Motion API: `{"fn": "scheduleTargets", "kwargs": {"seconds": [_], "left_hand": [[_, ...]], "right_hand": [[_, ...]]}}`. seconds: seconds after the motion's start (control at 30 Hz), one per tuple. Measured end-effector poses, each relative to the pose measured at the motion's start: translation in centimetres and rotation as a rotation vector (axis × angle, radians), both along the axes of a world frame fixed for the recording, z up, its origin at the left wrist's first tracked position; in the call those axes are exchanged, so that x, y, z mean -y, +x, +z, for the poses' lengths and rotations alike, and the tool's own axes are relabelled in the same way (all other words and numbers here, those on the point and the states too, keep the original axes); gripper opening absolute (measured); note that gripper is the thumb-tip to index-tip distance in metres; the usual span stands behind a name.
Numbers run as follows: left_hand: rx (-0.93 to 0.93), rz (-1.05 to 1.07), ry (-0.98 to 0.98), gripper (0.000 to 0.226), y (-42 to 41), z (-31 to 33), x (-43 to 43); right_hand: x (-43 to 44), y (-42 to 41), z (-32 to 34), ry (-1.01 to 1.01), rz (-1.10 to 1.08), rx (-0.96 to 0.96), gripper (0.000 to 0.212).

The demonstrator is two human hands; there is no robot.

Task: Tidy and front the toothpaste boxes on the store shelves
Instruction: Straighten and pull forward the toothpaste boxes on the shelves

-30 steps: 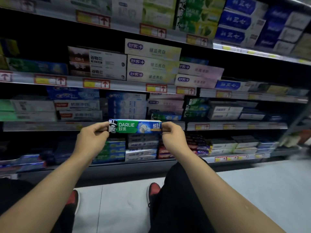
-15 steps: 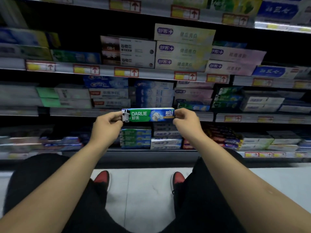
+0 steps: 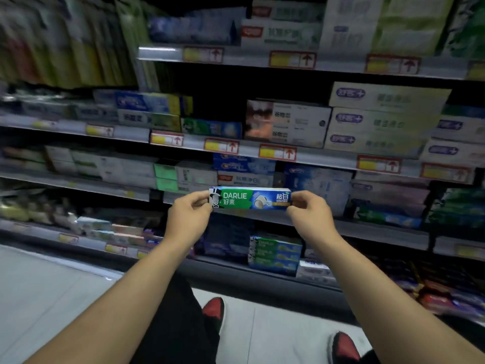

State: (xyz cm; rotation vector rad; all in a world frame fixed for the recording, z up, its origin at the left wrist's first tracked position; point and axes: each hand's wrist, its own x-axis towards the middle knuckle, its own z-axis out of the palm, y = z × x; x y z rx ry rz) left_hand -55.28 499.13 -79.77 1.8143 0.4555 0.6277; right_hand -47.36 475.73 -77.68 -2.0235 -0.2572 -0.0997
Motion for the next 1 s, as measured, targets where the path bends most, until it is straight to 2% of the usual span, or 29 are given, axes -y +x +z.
{"fn": "scheduleTargets", "kwargs": {"seconds": [0.23,0.37,0.57,1.0], "left_hand": [[0.076,0.061,0.0,0.033,2.9,5.3,-7.0],[0.14,0.085,-0.044,0.036,6.0,8.3,-10.9],[0.179,-0.014,-0.134,0.05,10.4,11.9,-14.2],[0.079,-0.096,-0.136,0.07,16.2,12.1,-16.3]], "right_hand": [[-7.5,3.4,4.8,0.036,0.102,0.096,0.03],[-11.1,5.5,7.7,0.121,0.165,0.145,0.038],[-14.7,8.9,10.5,0.144,0.196,0.224,0.048],[-17.6,14.0,9.7,0.142,0.132,0.159,0.062]]}}
